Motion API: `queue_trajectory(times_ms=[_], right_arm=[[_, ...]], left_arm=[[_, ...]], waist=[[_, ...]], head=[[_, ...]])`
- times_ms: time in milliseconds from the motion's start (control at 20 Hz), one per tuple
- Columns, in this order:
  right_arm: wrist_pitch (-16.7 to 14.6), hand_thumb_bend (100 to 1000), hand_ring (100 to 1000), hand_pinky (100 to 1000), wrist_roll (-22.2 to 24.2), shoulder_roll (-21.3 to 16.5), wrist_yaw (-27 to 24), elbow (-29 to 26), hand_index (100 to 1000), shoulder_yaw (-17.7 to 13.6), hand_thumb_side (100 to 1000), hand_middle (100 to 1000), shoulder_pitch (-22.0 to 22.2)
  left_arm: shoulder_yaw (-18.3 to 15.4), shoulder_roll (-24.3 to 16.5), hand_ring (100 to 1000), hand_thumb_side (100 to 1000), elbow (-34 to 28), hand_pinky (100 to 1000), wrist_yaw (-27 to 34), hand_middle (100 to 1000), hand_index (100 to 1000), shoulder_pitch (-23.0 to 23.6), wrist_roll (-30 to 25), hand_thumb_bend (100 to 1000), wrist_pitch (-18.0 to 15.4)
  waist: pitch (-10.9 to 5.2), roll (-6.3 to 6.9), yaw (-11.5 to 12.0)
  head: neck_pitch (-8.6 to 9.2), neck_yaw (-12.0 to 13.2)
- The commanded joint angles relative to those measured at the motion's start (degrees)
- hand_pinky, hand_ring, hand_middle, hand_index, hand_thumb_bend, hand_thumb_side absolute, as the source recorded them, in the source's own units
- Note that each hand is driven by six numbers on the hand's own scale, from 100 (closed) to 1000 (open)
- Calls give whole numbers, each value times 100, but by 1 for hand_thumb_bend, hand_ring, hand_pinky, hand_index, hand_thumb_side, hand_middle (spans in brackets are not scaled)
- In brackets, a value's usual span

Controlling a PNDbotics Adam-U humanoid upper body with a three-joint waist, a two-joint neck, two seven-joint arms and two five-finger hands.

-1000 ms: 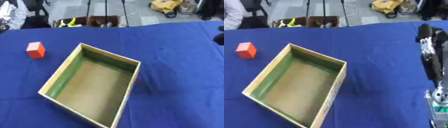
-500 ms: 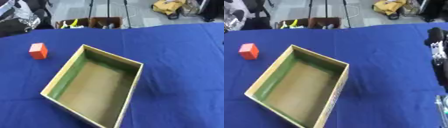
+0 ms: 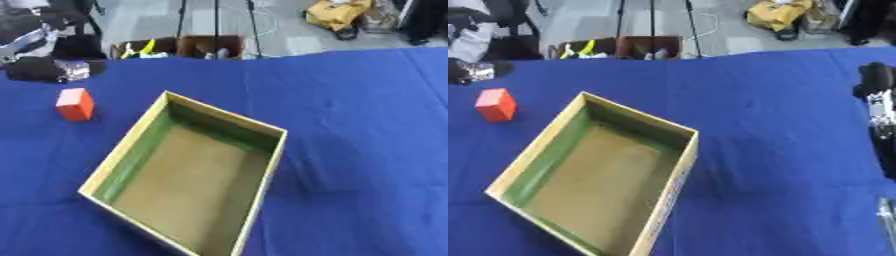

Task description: Pick up objects on the table and place them in the box.

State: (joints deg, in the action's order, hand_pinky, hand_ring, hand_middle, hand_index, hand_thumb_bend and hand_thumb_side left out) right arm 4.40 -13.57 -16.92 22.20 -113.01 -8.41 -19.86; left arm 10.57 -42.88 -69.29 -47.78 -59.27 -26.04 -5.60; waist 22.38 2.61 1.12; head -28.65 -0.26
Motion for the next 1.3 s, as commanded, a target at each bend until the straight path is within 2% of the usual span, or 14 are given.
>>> queue_trajectory(times_ms=[50, 250, 450, 600, 650, 750, 1000, 1100, 1300], right_arm=[[-21, 461, 620, 677, 5, -165, -40, -97, 733, 3, 1000, 524, -47], [-22, 465, 620, 677, 7, -175, -51, -93, 732, -3, 1000, 524, -43], [-23, 469, 620, 675, 12, -186, -53, -86, 733, -7, 1000, 523, -42], [-25, 471, 621, 675, 19, -194, -53, -80, 733, -9, 1000, 523, -46], [-26, 473, 621, 675, 22, -196, -53, -78, 733, -9, 1000, 523, -47], [-26, 474, 621, 675, 27, -198, -52, -71, 733, -13, 1000, 523, -45], [-28, 477, 621, 675, 44, -199, -48, -61, 733, -11, 1000, 520, -48], [-31, 478, 621, 674, 53, -202, -49, -61, 732, -7, 1000, 519, -58], [-36, 481, 621, 674, 70, -206, -52, -59, 732, 0, 1000, 518, -72]], left_arm=[[-217, -17, 889, 940, 418, 803, -305, 945, 1000, -249, -295, 625, -159], [-531, 124, 895, 906, 1015, 807, -618, 966, 1000, -470, -663, 693, -353], [-727, 147, 901, 817, 1443, 817, -942, 977, 1000, -663, -1003, 756, -474], [-801, 146, 900, 765, 1570, 820, -1160, 981, 1000, -717, -1280, 734, -526], [-821, 148, 903, 715, 1604, 826, -1190, 985, 1000, -719, -1376, 675, -545], [-853, 149, 907, 690, 1651, 829, -1170, 993, 1000, -724, -1570, 640, -583], [-873, 121, 914, 681, 1596, 838, -1251, 1000, 1000, -740, -1913, 689, -559], [-818, 86, 912, 643, 1529, 842, -1425, 1000, 1000, -738, -1942, 705, -538], [-751, 75, 901, 539, 1397, 822, -1786, 1000, 1000, -737, -1725, 579, -580]], waist=[[-82, -20, -11], [-41, -33, -45], [4, -45, -63], [38, -57, -67], [52, -61, -69], [72, -68, -72], [121, -72, -91], [144, -65, -112], [190, -59, -158]], head=[[58, 26], [84, 31], [130, 73], [164, 97], [183, 106], [208, 117], [271, 162], [307, 184], [352, 204]])
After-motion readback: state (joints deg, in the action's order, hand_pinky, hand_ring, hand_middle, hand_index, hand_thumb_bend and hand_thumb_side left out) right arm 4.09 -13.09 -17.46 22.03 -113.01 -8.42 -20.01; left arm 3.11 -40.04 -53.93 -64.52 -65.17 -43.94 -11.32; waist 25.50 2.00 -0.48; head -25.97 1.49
